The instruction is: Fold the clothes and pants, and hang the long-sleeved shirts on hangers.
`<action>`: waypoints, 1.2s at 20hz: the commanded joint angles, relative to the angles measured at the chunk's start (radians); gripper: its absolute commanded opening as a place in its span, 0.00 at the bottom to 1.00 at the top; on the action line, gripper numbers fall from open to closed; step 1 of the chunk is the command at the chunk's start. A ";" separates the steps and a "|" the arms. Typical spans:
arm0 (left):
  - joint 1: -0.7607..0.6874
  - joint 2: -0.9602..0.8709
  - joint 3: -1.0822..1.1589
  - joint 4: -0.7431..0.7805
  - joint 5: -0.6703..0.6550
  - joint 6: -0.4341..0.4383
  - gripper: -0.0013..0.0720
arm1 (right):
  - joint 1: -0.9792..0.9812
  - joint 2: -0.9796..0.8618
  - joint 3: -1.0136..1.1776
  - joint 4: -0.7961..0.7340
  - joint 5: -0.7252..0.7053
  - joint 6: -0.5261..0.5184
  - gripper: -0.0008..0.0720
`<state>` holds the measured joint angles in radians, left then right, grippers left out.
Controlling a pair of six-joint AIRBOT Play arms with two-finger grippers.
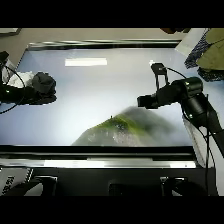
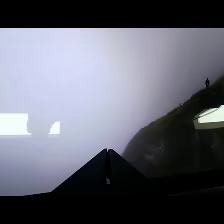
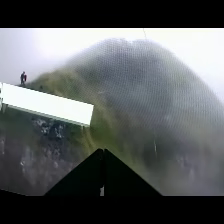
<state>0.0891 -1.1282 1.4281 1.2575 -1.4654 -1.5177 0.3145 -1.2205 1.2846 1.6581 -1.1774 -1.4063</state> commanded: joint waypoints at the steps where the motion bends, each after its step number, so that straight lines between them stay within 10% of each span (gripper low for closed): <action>1: -0.001 0.000 0.000 0.000 0.001 0.000 0.05 | 0.001 0.001 0.001 0.000 0.000 0.000 0.06; 5: 0.000 -0.013 0.000 0.016 0.042 -0.001 0.16 | 0.001 0.001 0.001 0.000 0.000 0.000 0.06; 8: 0.003 -0.037 0.000 0.141 0.132 -0.145 1.00 | 0.001 0.001 0.001 0.000 0.000 0.000 0.06; 10: 0.016 -0.092 0.001 0.276 0.285 -0.280 1.00 | 0.001 0.001 0.001 0.000 0.000 0.000 0.06; 22: 0.102 -0.853 0.333 0.342 0.667 -0.317 0.99 | 0.001 0.001 0.001 0.000 0.000 0.000 0.06; 23: 0.103 -0.860 0.345 0.321 0.629 -0.316 0.69 | 0.001 0.001 0.001 0.000 0.000 0.000 0.06; 24: 0.105 -0.853 0.360 0.294 0.567 -0.315 0.11 | 0.001 0.001 0.002 0.000 0.000 0.000 0.06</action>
<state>0.1852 -1.9160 1.7294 1.5883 -0.8402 -1.8225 0.3145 -1.2205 1.2846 1.6581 -1.1774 -1.4067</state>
